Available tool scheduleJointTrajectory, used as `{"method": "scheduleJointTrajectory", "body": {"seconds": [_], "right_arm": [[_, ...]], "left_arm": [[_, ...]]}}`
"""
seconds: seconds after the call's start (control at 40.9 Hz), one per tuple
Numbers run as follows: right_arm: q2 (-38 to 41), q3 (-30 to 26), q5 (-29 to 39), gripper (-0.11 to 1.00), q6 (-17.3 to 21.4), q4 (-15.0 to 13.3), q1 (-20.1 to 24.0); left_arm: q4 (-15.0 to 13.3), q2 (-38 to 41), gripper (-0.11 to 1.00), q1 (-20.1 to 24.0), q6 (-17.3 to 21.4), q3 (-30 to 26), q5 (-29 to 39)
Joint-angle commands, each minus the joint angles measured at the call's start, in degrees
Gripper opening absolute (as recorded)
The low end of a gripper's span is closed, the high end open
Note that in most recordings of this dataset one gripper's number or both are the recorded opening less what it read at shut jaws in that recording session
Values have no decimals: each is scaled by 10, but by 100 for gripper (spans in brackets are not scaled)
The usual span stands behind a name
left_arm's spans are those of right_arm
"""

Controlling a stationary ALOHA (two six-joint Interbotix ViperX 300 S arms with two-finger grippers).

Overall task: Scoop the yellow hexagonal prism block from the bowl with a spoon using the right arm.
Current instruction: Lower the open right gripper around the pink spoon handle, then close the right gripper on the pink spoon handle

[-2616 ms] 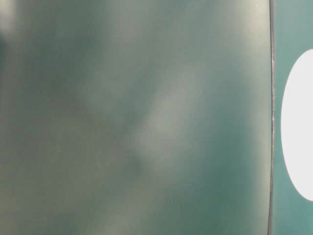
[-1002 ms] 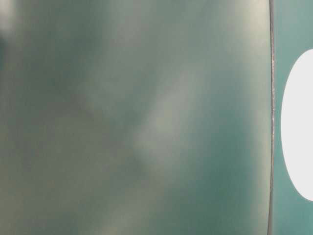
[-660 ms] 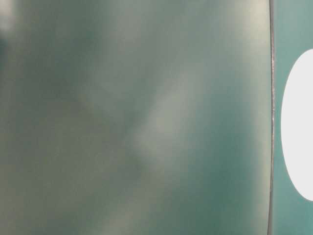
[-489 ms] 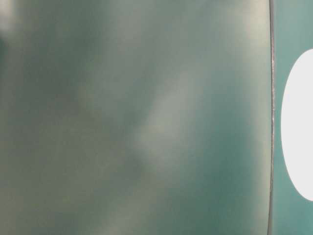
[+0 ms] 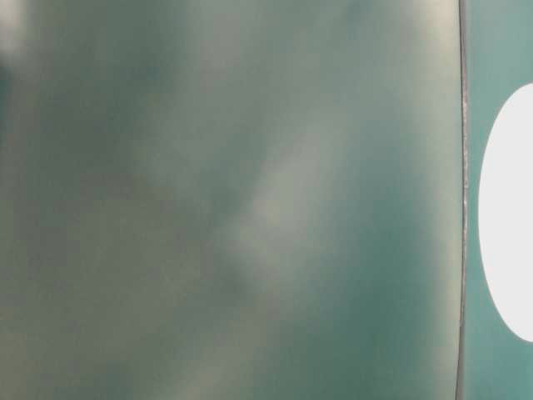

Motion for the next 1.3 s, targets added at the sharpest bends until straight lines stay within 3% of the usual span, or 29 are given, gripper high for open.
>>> {"method": "scheduleJointTrajectory", "body": {"seconds": [0.0,0.318,1.027,1.271], "right_arm": [[18,0,-27,57,-2,16,19],[88,10,-85,57,-2,58,50],[141,2,-98,57,-8,57,66],[142,2,-96,57,-26,58,66]], "left_arm": [[1,7,16,2,-1,-15,-8],[0,13,16,2,-1,-14,-11],[1,32,16,2,-1,-12,-22],[1,31,16,2,-1,-12,-22]]}}
